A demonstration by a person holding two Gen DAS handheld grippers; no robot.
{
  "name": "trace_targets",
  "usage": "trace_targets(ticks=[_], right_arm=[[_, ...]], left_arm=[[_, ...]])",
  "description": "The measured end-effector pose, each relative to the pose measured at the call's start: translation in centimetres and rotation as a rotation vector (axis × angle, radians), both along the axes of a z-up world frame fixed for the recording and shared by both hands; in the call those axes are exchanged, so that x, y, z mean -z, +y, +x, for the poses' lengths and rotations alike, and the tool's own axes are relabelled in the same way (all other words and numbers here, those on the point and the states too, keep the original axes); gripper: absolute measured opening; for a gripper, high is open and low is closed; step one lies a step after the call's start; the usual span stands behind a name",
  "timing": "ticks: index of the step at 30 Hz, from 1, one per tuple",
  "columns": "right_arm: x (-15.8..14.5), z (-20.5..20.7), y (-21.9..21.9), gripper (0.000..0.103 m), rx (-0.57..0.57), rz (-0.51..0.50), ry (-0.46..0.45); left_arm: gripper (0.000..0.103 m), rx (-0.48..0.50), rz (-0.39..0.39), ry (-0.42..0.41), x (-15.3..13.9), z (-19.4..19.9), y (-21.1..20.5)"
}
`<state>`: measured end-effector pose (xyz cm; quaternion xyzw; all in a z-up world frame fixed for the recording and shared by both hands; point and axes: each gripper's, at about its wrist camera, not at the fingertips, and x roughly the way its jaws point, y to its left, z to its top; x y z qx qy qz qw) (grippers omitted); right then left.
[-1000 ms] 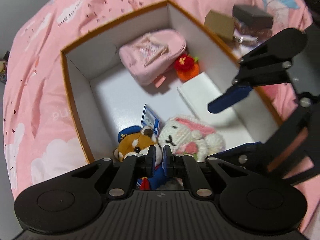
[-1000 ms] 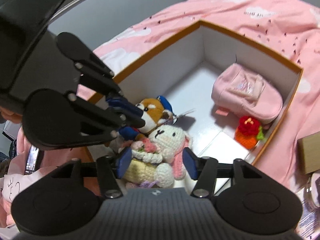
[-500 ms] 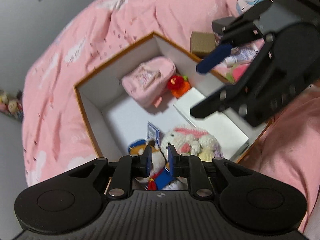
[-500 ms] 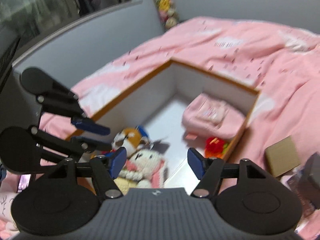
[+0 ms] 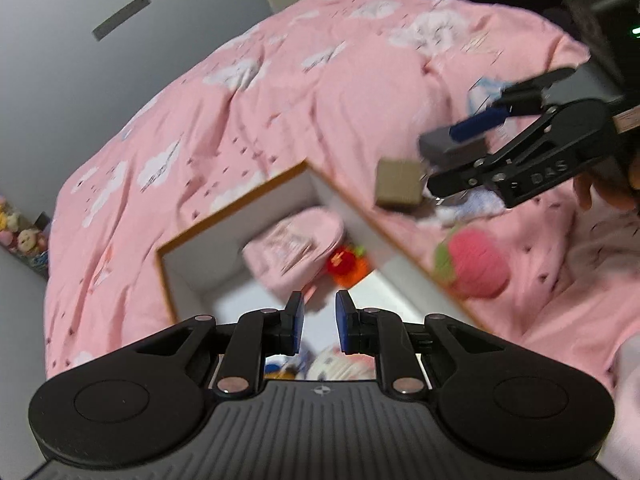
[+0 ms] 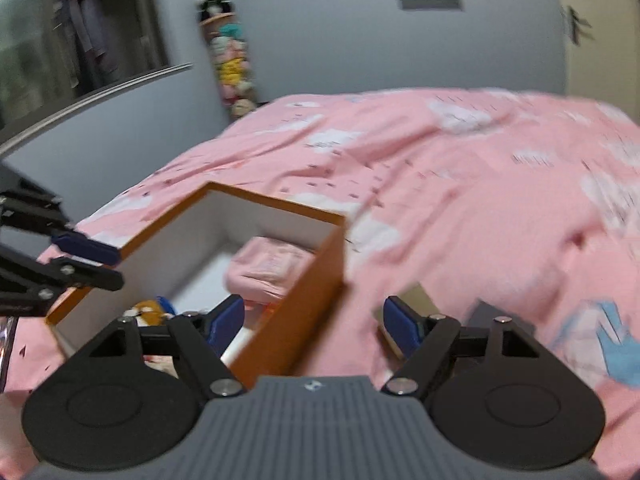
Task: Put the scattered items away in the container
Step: 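Move both grippers out of the box to the loose items on the bedspread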
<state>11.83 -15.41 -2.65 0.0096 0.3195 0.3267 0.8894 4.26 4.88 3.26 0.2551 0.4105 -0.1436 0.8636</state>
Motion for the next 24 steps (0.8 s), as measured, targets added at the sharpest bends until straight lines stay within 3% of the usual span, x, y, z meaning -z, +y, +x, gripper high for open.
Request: trace_targets(ticks=[9,12,16,24], right_arm=[[2.2,1.0,-5.8,0.076,0.155,-0.066,0.12],[3.1,0.7,-6.5,0.068,0.172,-0.113,0.13],[4.1,0.6,-6.6,0.056,0.158,-0.185,0.114],[3.9,2.2,-5.8,0.053,0.105,-0.309,0.018]], left_arm=[[0.02,0.094,-0.109,0.0,1.0,0.9,-4.1],[0.021,0.122,-0.147,0.008,1.9,1.2,-5.4],[0.024,0.123,-0.172,0.025,3.2,1.8,-7.0],[0.024,0.065,-0.199,0.02,4.6,3.2,-8.8]])
